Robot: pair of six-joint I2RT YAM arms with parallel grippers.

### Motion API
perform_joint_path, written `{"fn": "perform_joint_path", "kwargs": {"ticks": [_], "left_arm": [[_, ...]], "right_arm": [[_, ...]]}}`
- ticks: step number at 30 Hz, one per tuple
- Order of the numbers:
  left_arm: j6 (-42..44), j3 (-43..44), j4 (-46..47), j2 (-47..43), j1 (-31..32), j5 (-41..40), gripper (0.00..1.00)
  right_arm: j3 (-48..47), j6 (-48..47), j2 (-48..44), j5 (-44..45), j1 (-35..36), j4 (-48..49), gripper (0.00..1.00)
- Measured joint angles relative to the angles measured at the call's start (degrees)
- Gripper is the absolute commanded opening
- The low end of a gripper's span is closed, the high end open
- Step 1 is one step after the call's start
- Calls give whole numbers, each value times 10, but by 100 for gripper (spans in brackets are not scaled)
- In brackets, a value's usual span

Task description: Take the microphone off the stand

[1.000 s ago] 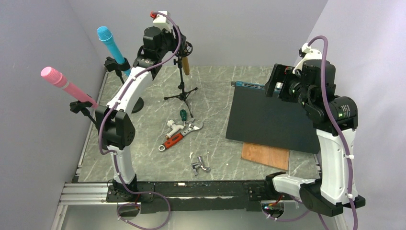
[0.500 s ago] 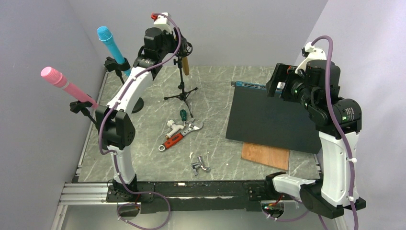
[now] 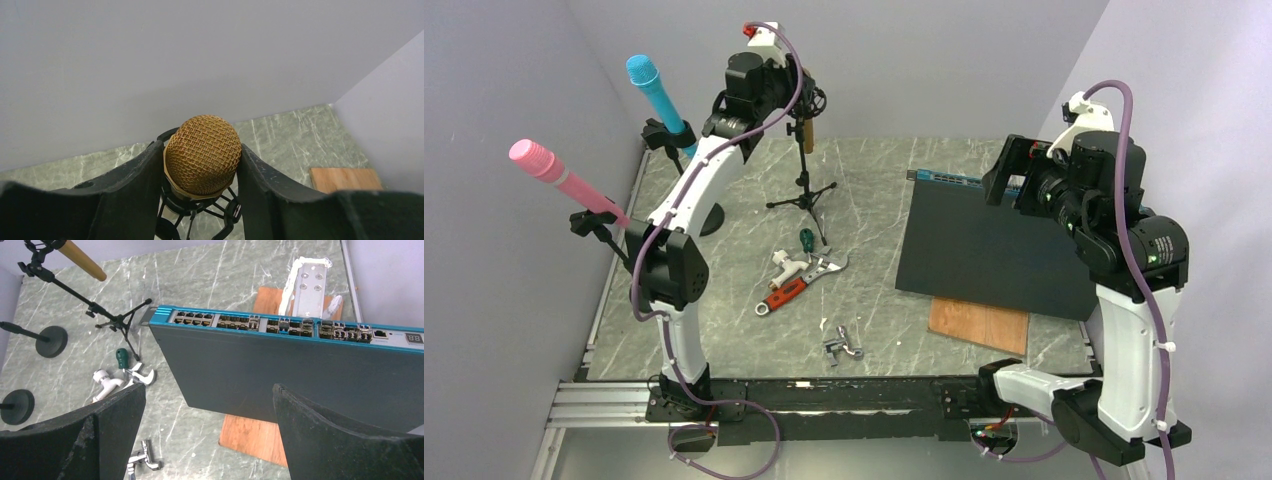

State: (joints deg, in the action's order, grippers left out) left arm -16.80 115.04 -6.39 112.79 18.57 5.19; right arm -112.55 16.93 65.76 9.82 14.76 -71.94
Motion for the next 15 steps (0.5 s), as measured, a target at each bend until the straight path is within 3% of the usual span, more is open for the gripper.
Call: {"fn": "perform_joint_path", "kwargs": {"ticks": [6,15], "left_arm": [[-5,38,-16,0,0,10,15],[-4,69,-22,-29,0,13,10]], "right_arm": [[9,2,-10,-12,0,4,100],[46,5,-26,-33,0,25,100]]}}
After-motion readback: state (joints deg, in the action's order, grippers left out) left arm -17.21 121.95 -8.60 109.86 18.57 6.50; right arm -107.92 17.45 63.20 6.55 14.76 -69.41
